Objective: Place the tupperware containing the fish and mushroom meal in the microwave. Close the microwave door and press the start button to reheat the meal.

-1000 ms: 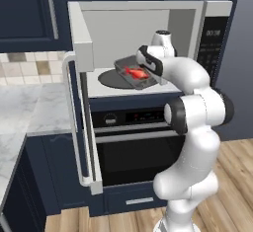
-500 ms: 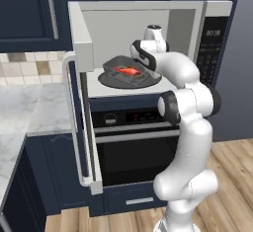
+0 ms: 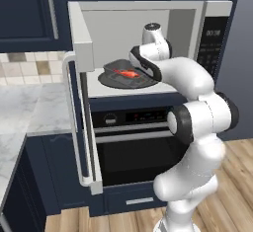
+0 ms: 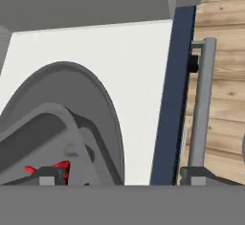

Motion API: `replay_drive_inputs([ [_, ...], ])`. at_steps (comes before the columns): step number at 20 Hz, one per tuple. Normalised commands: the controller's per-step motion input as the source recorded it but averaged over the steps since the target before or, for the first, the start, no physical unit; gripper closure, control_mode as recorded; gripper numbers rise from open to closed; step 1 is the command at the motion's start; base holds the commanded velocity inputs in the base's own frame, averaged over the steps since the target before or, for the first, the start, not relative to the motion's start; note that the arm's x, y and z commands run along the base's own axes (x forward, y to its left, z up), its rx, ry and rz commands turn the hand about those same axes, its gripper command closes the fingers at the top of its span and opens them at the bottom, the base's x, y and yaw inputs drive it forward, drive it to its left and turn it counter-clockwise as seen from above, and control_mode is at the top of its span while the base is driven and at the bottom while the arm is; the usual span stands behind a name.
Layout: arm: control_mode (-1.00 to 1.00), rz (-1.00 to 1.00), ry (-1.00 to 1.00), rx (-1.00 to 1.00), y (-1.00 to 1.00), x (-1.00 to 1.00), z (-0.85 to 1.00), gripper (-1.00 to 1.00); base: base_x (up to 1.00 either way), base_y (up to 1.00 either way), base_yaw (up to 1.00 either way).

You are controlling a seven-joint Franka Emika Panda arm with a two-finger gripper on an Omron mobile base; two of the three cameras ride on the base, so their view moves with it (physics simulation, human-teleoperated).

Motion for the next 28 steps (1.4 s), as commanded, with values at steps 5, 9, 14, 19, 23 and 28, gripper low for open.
replay_drive_inputs([
  [5, -1.00, -0.03, -0.25, -0.01, -0.24, -1.00, 0.10, -1.00, 0.00, 0.00, 0.00],
  [9, -1.00, 0.03, -0.24, -0.09, -0.08, -1.00, 0.21, -1.00, 0.00, 0.00, 0.00],
  [14, -1.00, 0.26, -0.16, -0.26, -0.03, -1.00, 0.18, -1.00, 0.00, 0.00, 0.00],
  [19, -1.00, 0.45, -0.07, -0.41, -0.01, -1.00, 0.49, -1.00, 0.00, 0.00, 0.00],
  [23, -1.00, 0.48, 0.03, -0.55, 0.05, -1.00, 0.60, -1.00, 0.00, 0.00, 0.00],
  [28, -1.00, 0.41, 0.16, -0.62, 0.19, -1.00, 0.63, -1.00, 0.00, 0.00, 0.00],
])
